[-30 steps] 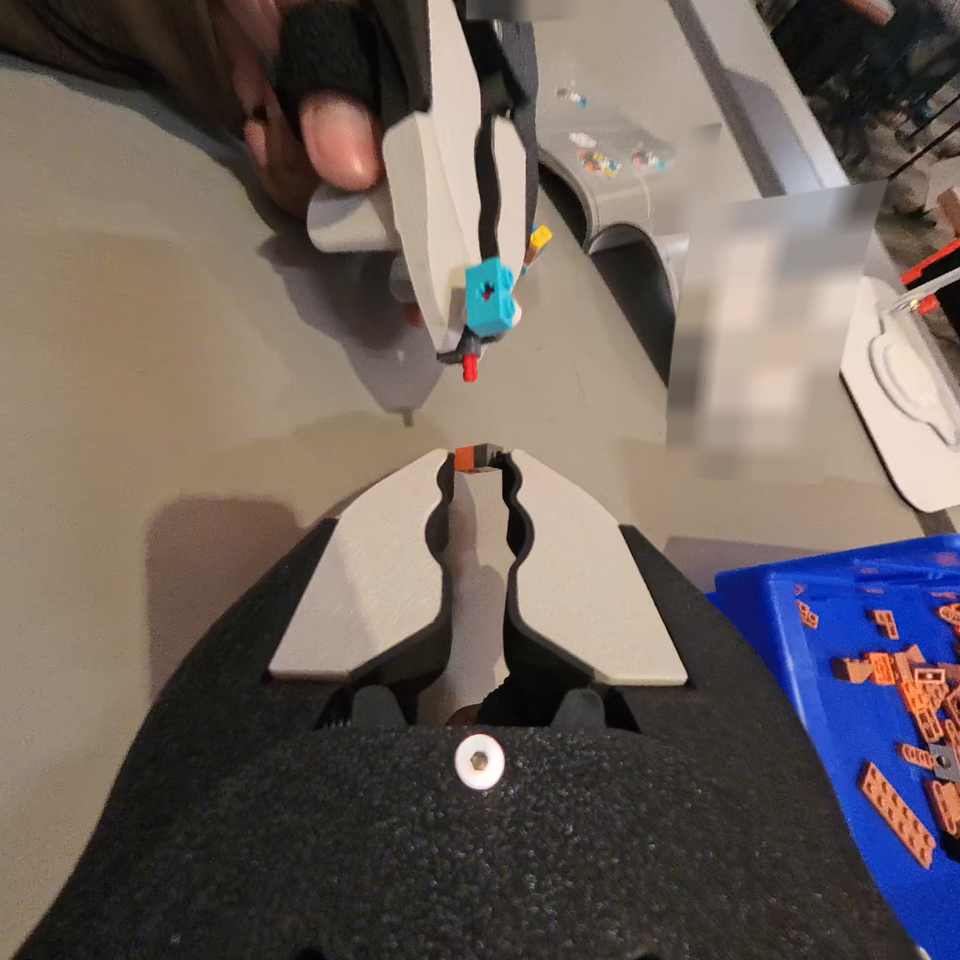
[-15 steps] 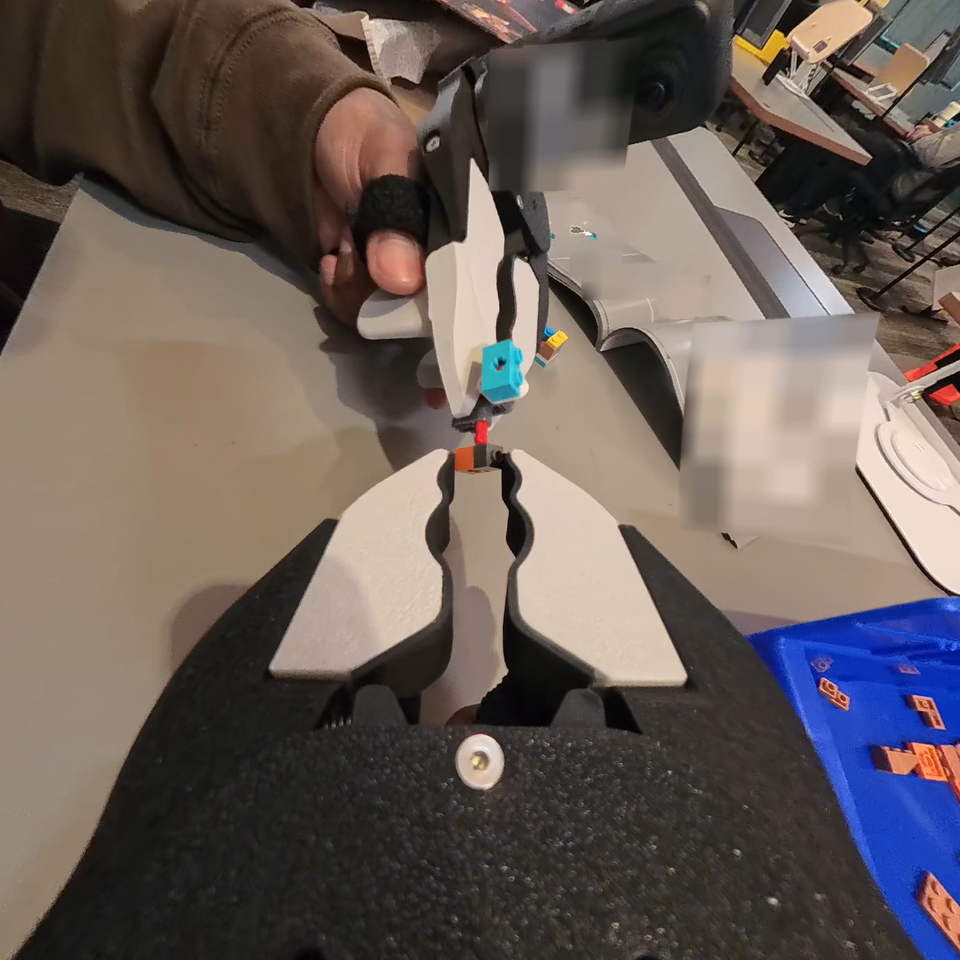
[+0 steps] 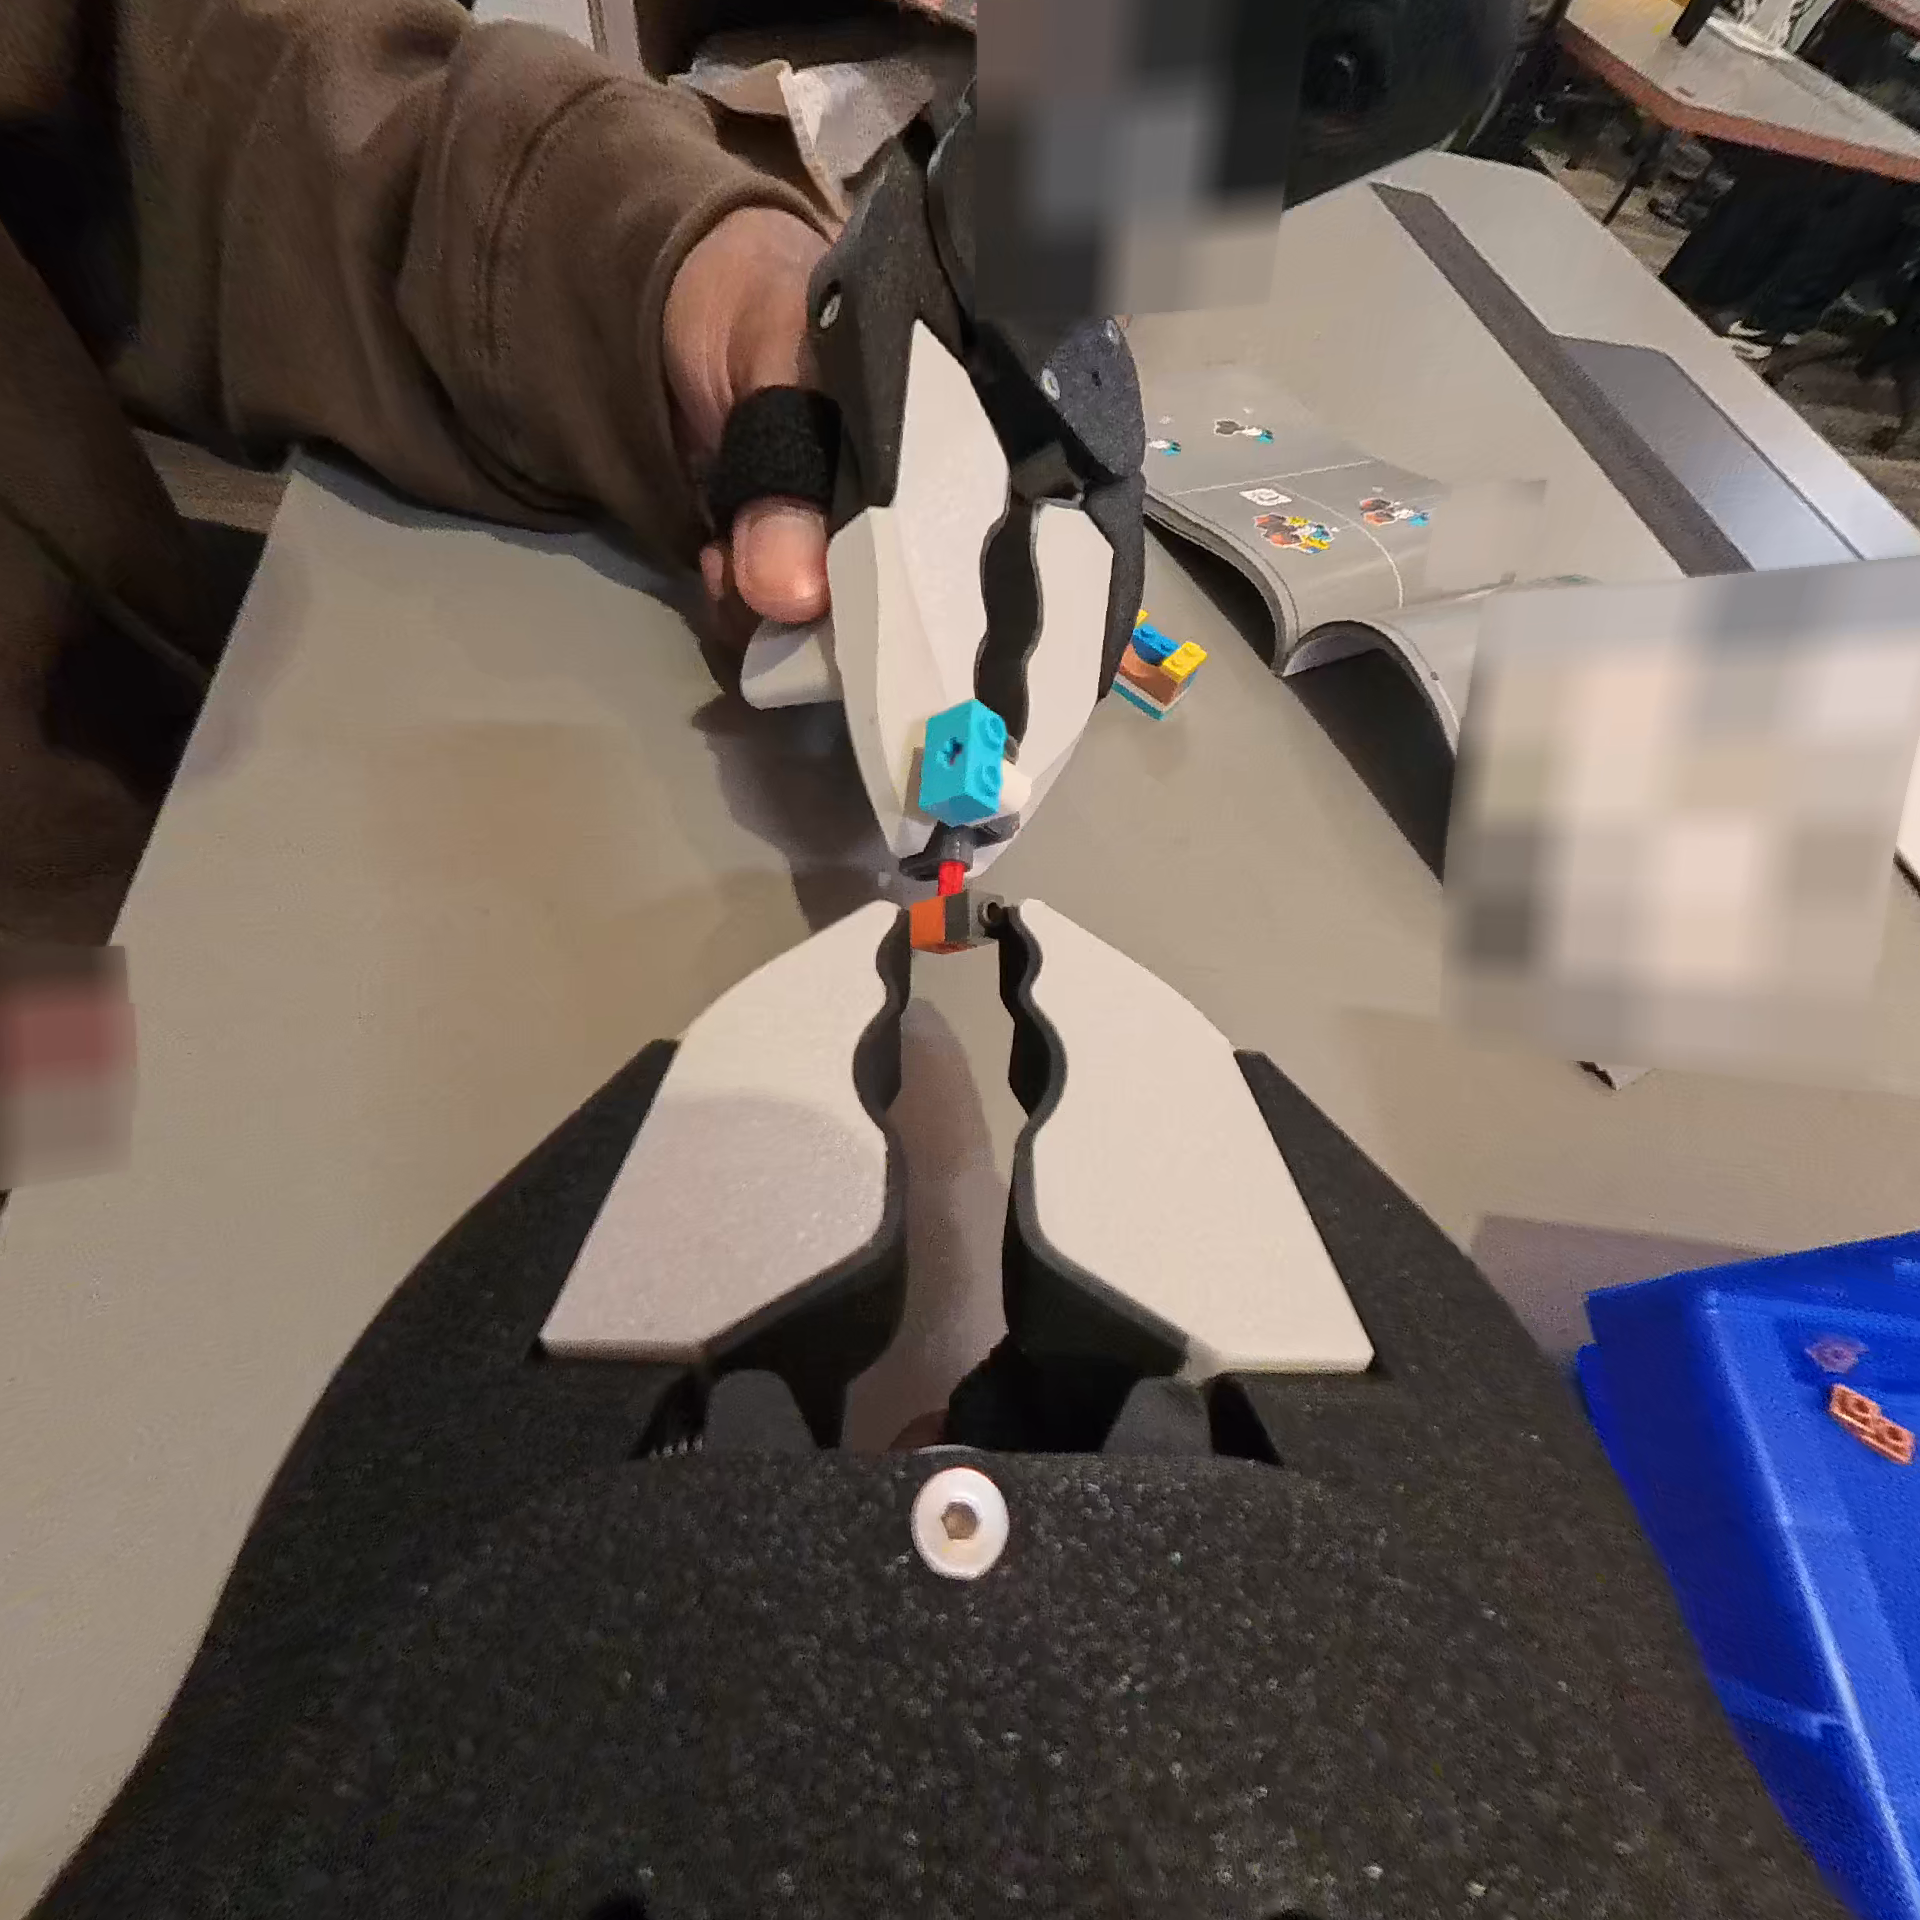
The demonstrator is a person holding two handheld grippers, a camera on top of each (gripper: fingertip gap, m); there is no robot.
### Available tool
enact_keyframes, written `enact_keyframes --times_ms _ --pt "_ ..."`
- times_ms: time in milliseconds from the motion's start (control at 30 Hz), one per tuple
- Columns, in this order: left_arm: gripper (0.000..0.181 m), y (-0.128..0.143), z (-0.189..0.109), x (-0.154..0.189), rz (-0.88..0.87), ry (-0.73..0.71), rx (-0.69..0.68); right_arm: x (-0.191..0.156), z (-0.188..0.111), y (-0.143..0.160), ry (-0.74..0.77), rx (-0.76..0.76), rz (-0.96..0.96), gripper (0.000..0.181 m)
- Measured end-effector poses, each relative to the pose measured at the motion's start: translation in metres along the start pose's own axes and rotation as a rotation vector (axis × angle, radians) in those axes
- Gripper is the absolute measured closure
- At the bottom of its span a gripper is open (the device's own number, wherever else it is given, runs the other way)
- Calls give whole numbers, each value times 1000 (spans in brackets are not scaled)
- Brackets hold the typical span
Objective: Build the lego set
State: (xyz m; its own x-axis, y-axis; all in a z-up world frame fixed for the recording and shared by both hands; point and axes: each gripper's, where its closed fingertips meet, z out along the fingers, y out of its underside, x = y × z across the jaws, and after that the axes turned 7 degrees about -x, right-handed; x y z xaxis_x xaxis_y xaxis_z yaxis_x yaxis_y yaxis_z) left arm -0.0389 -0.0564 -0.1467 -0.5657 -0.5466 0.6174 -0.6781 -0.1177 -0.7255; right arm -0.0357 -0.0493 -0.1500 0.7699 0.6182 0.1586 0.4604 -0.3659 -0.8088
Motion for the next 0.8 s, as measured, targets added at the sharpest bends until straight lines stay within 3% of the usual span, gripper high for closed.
enact_keyframes --times_ms 800 --pt "173 -4 1 3 21 16 40 1 0 -9 -100 96 200 167"
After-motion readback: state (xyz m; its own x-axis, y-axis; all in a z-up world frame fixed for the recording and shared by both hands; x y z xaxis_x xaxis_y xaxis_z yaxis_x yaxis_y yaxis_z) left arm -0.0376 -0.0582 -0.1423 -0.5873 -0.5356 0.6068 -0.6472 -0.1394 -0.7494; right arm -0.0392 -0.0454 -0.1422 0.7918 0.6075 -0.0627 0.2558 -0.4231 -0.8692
